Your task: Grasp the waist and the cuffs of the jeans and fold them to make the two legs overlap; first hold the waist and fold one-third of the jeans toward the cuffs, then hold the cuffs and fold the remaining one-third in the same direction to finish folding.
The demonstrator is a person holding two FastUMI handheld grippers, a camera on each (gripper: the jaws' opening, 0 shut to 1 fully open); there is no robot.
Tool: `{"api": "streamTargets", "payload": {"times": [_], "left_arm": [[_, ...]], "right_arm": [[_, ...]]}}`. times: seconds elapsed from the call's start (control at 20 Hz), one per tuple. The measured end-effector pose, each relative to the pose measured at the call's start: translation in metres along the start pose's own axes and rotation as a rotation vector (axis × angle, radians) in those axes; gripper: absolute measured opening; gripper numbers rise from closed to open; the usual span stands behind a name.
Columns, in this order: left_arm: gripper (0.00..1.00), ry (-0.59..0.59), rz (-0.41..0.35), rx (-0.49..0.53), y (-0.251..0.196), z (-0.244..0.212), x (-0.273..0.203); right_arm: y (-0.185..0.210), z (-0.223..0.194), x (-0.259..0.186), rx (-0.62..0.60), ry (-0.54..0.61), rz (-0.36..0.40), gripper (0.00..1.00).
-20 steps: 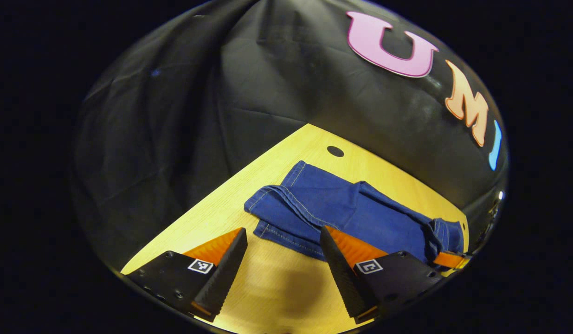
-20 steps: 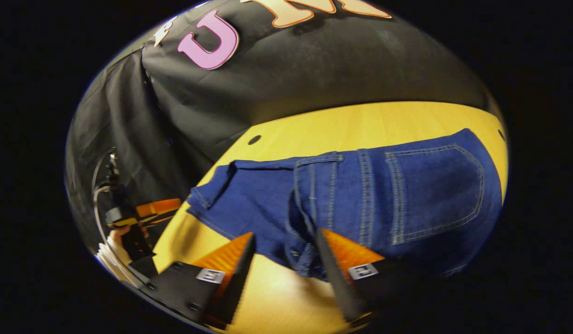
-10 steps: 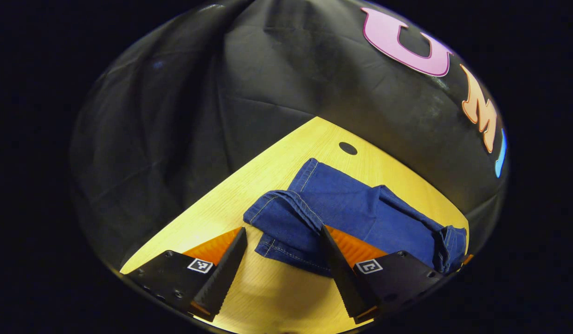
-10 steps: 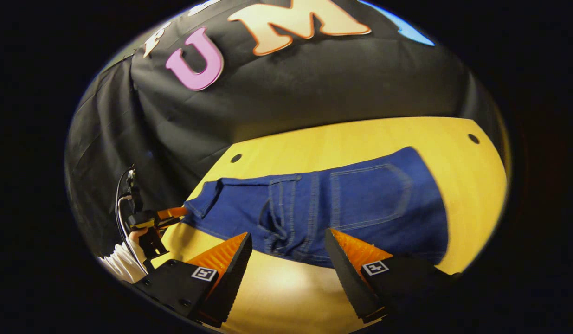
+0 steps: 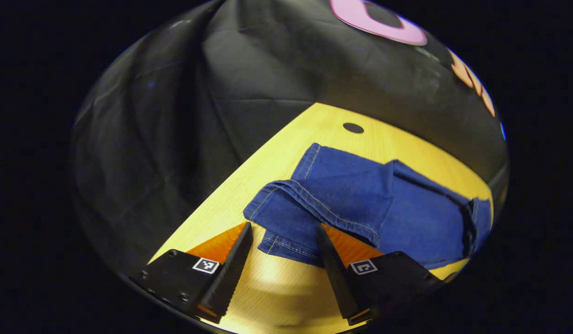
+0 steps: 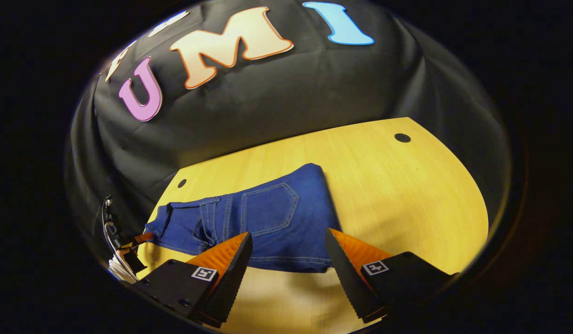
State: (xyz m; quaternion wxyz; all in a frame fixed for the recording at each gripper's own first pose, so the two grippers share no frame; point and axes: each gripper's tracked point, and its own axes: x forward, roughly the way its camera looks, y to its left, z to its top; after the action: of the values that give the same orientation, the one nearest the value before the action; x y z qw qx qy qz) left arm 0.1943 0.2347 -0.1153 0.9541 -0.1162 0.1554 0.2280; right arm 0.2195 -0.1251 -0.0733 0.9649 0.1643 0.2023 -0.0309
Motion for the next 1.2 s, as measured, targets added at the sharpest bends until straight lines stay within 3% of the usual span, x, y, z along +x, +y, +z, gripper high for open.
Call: {"api": "streamTargets", "payload": {"times": [0.05, 0.1, 0.15, 0.2, 0.3, 0.45, 0.55, 0.7, 0.9, 1.1, 1.2], "left_arm": [[0.76, 0.001, 0.007, -0.009, -0.001, -0.001, -0.003], [0.72, -0.006, 0.013, -0.026, -0.001, 0.0, -0.003], [0.73, -0.006, 0.016, -0.039, -0.001, -0.002, -0.004], [0.67, -0.008, 0.017, -0.034, -0.001, -0.001, -0.003], [0.65, -0.012, -0.02, -0.042, -0.012, -0.001, -0.004], [0.13, -0.031, -0.029, -0.072, -0.022, 0.002, -0.006], [0.0, -0.032, -0.024, -0.09, -0.019, 0.001, -0.004], [0.0, -0.077, -0.063, -0.19, -0.025, 0.015, -0.01], [0.0, -0.154, -0.265, -0.324, -0.044, 0.044, -0.032], [0.0, -0.187, -0.447, -0.378, -0.07, 0.061, -0.078], [0.0, -0.178, -0.538, -0.414, -0.104, 0.069, -0.101]], "right_arm": [[-0.003, 0.0, -0.001, 0.006, 0.001, -0.005, 0.98], [-0.005, 0.0, -0.002, 0.007, 0.0, -0.008, 0.98], [-0.007, 0.001, -0.002, 0.005, -0.002, -0.011, 0.98], [-0.008, 0.001, -0.001, 0.004, -0.001, -0.01, 0.97], [-0.006, -0.001, -0.001, 0.001, 0.002, -0.007, 0.98], [-0.008, -0.002, -0.003, -0.009, 0.008, -0.004, 0.98], [-0.008, -0.002, -0.005, -0.014, 0.009, -0.004, 0.98], [-0.019, -0.001, -0.011, -0.026, 0.005, -0.027, 0.98], [-0.034, 0.003, -0.021, -0.036, 0.0, -0.049, 0.98], [-0.045, 0.008, -0.026, -0.034, -0.011, -0.041, 0.98], [-0.049, 0.012, -0.028, -0.026, -0.018, -0.031, 0.98]]}}
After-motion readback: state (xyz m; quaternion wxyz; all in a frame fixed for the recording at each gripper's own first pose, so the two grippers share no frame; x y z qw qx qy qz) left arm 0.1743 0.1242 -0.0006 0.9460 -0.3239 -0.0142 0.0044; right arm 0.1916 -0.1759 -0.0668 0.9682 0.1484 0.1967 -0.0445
